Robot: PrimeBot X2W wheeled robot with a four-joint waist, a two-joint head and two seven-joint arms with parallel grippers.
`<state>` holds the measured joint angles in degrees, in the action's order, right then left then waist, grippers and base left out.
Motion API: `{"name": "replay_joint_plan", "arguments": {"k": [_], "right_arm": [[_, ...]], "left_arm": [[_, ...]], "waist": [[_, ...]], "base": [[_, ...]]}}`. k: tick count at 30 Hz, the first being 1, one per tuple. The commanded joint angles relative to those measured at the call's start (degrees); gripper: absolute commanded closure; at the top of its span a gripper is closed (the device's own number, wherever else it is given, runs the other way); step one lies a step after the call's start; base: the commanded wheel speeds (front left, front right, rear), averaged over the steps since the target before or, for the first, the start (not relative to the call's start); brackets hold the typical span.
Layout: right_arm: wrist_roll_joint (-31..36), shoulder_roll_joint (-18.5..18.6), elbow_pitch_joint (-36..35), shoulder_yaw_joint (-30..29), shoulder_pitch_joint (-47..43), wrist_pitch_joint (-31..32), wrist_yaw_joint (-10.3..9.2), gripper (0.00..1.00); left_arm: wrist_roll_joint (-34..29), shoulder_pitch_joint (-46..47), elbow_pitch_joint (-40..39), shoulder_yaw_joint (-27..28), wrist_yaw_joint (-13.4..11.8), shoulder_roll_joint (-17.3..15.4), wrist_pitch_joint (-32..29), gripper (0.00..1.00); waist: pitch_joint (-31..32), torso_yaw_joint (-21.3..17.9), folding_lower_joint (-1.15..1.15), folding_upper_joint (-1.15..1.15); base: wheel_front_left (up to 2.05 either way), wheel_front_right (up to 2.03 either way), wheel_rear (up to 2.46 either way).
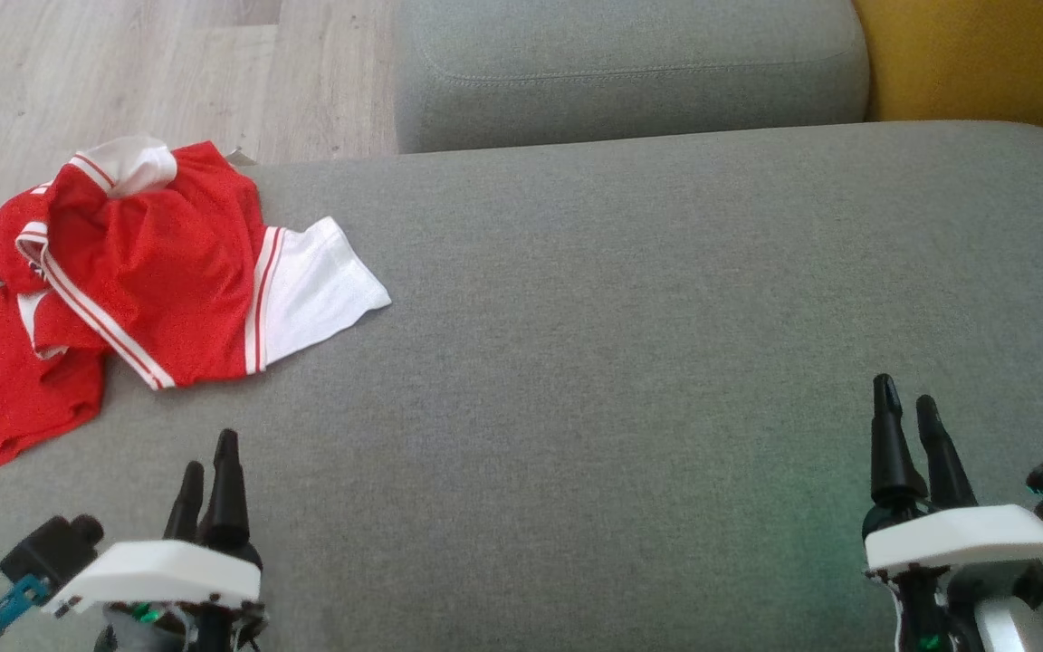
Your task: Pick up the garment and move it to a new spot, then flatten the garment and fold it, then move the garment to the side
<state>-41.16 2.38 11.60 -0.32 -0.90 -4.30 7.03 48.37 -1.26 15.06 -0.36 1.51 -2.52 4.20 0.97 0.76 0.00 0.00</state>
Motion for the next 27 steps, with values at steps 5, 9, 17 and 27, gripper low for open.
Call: {"name": "replay_joint_plan", "arguments": {"k": [5,9,17,27], "right_arm": [[5.71,0.44,-2.83,1.06,0.61,-1.59,0.26,0.00],[8.67,0.55,-2.88,0.94,0.54,-2.27,0.28,0.00],[14.63,0.75,-2.71,0.67,0.45,-3.62,0.31,0.00],[21.99,0.85,-2.16,0.30,0.59,-5.31,0.34,0.00]], "left_arm": [[-5.67,0.53,-2.11,0.61,-0.61,-1.07,1.75,0.00],[-8.69,0.34,-2.15,0.50,-0.82,-1.12,2.43,0.00],[-15.06,0.08,-2.29,0.28,-1.33,-1.46,3.77,0.00],[-23.22,-0.44,-2.65,-0.47,-2.06,-2.06,5.45,0.00]], "waist": [[0.14,-0.01,0.00,0.00],[0.23,0.00,0.00,0.00],[0.42,0.04,0.00,0.00],[0.56,0.18,0.00,0.00]], "base": [[0.00,0.00,0.00],[0.00,0.00,0.00],[0.00,0.00,0.00],[0.00,0.00,0.00]]}}
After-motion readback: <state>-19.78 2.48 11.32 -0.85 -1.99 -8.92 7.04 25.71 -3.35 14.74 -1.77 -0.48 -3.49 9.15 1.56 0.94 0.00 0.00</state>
